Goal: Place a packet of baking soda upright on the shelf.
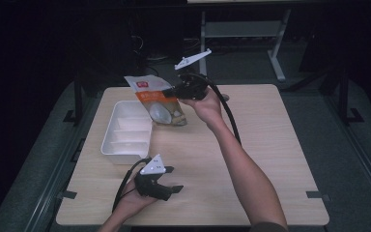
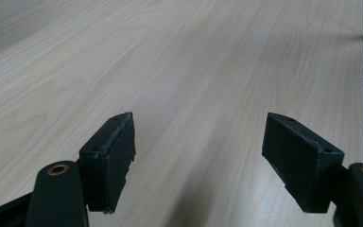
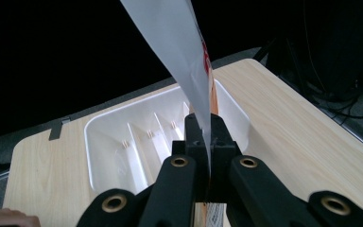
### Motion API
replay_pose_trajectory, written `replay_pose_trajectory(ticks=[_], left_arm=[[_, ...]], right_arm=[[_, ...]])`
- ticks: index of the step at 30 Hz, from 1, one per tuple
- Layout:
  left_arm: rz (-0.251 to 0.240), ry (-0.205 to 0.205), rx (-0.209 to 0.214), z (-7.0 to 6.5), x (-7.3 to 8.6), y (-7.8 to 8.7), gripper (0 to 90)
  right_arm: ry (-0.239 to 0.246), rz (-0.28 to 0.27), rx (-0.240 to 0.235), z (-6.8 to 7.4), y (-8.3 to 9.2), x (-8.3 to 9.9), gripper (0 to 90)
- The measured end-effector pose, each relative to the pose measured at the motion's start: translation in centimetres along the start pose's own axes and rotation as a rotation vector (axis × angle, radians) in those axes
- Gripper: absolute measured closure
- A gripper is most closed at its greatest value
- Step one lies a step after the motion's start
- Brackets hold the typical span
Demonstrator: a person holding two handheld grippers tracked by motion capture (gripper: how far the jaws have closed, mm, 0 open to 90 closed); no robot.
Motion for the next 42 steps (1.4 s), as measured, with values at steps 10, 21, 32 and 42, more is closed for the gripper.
replay_pose_trajectory(ticks=[10,21,32,42], left_arm=[[-0.028,0.021,-0.003,0.5,-0.3,0.3,25.9],[-0.014,0.026,-0.006,0.9,0.0,0.3,25.6],[-0.011,0.020,-0.006,0.9,0.2,0.5,25.6],[-0.021,0.018,-0.012,1.0,0.0,0.8,25.4]], right_arm=[[0.007,0.003,-0.016,0.3,-2.9,-1.7,89.9],[0.027,0.014,-0.042,0.8,-7.4,-3.4,89.8],[0.021,0.014,-0.048,1.0,-12.6,-3.4,89.8],[0.008,0.028,-0.063,1.2,-14.7,-2.3,89.8]])
Point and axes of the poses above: each handheld gripper's, and its own axes: y roughly backward along the jaws, x roughly out of its underside, z roughly to its left, the point moved 8 cm from there along -y, roughly forward along the jaws, and after that the axes turned 1 degree about x, right-handed, at the moved point
